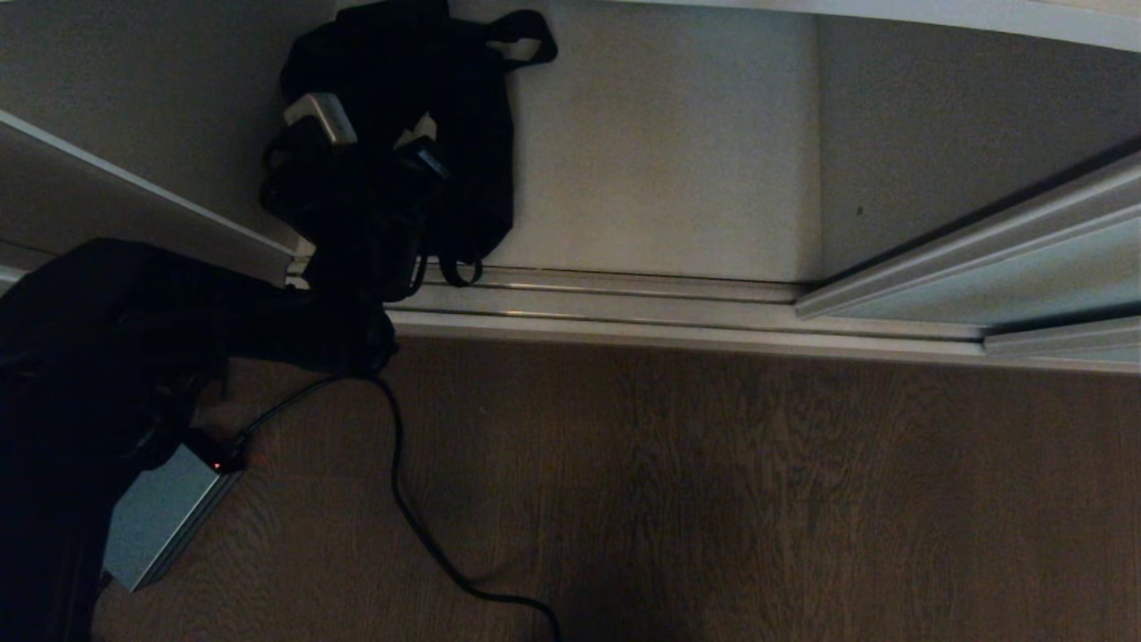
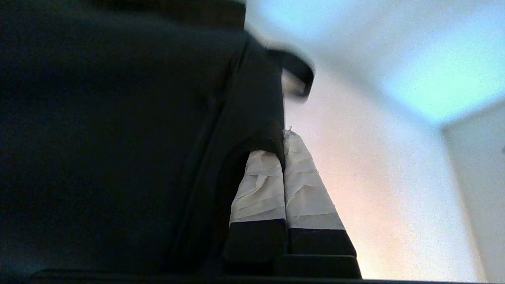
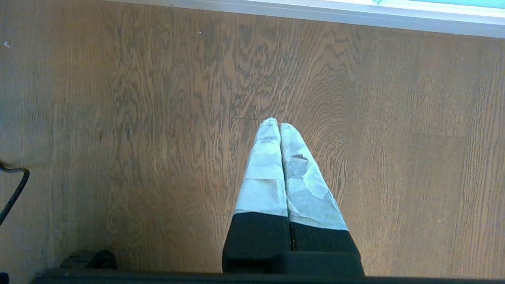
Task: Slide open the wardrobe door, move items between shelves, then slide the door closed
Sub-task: Place the bag on the lower shelf
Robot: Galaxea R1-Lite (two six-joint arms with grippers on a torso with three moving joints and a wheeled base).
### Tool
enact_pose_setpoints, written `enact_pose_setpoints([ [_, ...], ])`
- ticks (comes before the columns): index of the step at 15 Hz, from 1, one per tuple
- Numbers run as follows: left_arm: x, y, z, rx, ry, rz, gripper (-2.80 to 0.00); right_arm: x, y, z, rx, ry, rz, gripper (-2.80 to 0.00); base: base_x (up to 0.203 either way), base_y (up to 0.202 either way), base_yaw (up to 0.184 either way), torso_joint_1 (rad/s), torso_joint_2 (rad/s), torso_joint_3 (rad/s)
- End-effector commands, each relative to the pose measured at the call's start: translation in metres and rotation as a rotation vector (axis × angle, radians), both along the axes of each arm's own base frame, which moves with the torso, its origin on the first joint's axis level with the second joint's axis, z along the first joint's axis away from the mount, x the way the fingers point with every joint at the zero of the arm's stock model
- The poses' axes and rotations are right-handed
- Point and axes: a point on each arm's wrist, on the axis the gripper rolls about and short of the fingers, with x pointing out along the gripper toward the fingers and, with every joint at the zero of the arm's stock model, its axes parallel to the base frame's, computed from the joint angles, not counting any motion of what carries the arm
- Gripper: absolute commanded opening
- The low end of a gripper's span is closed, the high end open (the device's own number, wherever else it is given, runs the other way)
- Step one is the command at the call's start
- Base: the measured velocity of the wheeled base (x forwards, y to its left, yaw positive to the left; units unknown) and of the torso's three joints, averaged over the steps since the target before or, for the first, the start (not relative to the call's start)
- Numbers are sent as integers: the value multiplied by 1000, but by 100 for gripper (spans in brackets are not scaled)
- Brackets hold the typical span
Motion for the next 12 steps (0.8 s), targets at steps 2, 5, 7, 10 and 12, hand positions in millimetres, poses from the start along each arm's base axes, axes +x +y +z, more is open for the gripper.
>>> enact_pose_setpoints([
  [2, 13, 3, -7, -31, -87, 28, -280, 0, 0, 0, 0, -1, 0, -280, 0, 0, 0, 0, 0, 0],
  [5, 23, 8, -10, -14, -151, 90, -280, 0, 0, 0, 0, -3, 0, -280, 0, 0, 0, 0, 0, 0],
  [7, 24, 13, -1, -12, -244, 146, -280, 0, 0, 0, 0, -2, 0, -280, 0, 0, 0, 0, 0, 0],
  [10, 31, 23, 3, -9, -297, 226, -280, 0, 0, 0, 0, -3, 0, -280, 0, 0, 0, 0, 0, 0],
  [12, 37, 30, -6, -2, -278, 249, -280, 0, 0, 0, 0, -3, -2, -280, 0, 0, 0, 0, 0, 0],
])
